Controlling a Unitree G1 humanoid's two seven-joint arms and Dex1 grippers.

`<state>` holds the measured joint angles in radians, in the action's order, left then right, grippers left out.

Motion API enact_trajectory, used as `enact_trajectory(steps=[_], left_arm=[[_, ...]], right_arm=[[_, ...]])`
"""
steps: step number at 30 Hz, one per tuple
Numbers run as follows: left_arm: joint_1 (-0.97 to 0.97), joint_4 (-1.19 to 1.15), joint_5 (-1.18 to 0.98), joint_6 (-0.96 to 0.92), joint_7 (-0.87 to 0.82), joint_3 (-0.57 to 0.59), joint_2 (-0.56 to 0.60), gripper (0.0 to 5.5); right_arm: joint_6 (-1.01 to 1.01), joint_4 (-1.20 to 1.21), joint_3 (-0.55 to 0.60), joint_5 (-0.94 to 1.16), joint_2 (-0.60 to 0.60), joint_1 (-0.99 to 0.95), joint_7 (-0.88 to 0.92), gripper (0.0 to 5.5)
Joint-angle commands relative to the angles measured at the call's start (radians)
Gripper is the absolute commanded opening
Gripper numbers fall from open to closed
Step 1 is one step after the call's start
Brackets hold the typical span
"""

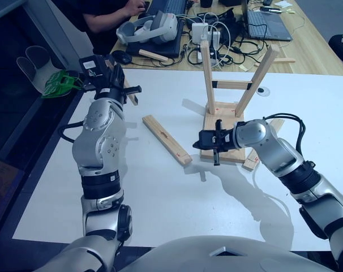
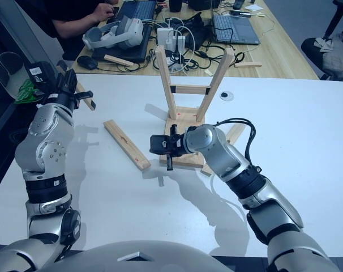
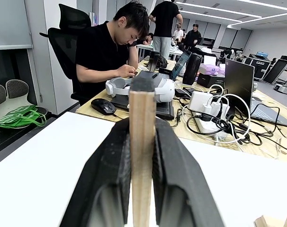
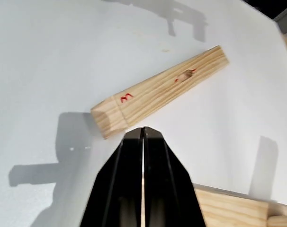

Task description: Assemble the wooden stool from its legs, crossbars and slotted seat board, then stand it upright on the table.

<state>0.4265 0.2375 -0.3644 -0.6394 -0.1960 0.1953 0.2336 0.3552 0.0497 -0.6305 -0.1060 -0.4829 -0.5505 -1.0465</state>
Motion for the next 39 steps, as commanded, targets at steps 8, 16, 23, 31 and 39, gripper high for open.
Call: enact_trajectory(steps=[8,16,23,31,39], left_arm=[[0.072,0.004,0.015,0.077,-0.005,0.041,-0.087,0.39],[0.111,-0.028,0.020,0.073,0.017,0.034,-0.127,0.39],[0.083,0.007,0.020,0.031,0.017,0.028,-0.133,0.39],[-0.037,0.189,-0.083,-0.273,-0.013,0.050,-0.177,0.39],[-0.084,0.179,-0.057,-0.359,-0.060,0.020,-0.247,0.39]], right_arm=[[0.046,-0.371,-0.046,0.024,0.155,-0.105,-0.159,0.00],[-0.150,-0.795,0.128,0.156,0.393,-0.142,-0.155,0.00],[0.052,-0.593,0.416,0.402,0.435,-0.132,-0.079,0.00],[0.389,-0.178,0.909,0.773,0.332,-0.023,0.284,0.00],[0.387,-0.239,1.064,0.927,0.382,-0.053,0.518,0.00]])
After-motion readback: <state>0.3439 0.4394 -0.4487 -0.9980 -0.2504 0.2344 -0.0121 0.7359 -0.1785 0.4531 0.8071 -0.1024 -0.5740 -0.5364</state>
